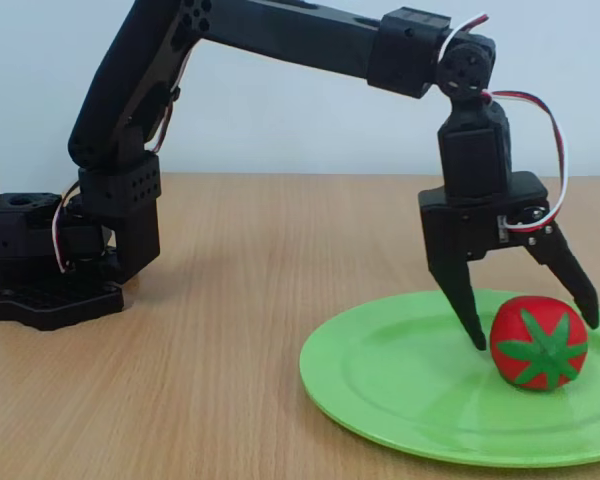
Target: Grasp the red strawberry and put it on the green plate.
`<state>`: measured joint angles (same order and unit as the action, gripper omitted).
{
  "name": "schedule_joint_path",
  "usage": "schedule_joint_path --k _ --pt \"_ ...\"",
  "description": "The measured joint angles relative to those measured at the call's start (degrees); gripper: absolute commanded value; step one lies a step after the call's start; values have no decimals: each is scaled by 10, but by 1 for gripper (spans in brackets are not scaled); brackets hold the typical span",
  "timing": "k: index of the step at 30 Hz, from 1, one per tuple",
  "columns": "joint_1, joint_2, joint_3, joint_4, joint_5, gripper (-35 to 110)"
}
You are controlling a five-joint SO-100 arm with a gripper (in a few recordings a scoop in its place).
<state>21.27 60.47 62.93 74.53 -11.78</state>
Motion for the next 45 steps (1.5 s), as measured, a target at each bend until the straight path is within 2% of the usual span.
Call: schedule_joint_path --k 4,9,13,18,24,29,34,41,45 --pt "-7 25 5 11 0 56" --pt "-26 151 55 12 15 48" --pt "-47 310 120 -4 55 18" --pt "-88 577 302 -112 52 -7" --pt "-126 919 621 -277 37 -8" --pt "-154 1120 896 -322 34 -8" --pt "-163 1223 1099 -352 68 -8" --pt "-155 1267 1168 -356 117 -8" --pt "-163 1268 1168 -307 146 -8"
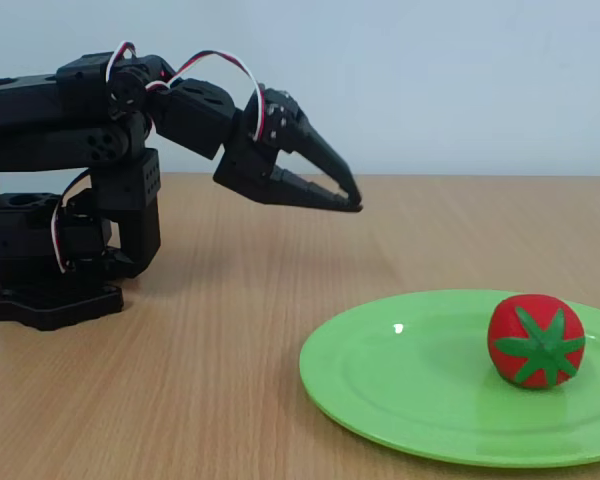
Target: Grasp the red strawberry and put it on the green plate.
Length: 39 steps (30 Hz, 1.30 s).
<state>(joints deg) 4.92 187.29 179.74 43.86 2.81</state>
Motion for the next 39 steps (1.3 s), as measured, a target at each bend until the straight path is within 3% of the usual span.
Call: schedule_joint_path --k 5,13,39 --pt "0 0 0 53 16 -8" --pt "-7 0 -33 261 29 -8" --pt "-10 2 -33 279 25 -8"
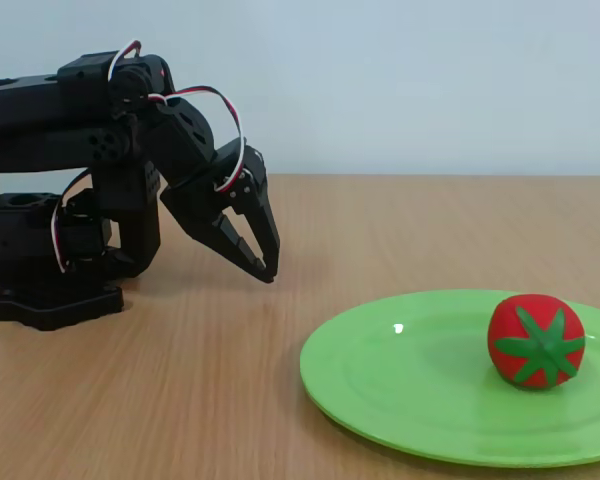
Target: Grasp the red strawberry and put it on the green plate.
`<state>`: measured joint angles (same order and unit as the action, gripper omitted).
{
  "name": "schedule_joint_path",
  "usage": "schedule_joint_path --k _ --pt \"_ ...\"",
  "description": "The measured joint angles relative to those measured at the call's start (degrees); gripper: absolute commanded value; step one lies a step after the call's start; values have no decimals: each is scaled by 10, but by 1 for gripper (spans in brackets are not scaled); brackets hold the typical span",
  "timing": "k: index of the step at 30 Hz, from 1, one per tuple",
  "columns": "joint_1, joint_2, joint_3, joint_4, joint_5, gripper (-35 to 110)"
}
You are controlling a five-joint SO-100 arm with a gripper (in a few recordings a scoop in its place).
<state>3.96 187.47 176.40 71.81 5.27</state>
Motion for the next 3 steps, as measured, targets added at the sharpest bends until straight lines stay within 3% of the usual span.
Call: schedule_joint_path --k 3 --pt "0 0 0 0 0 -8"
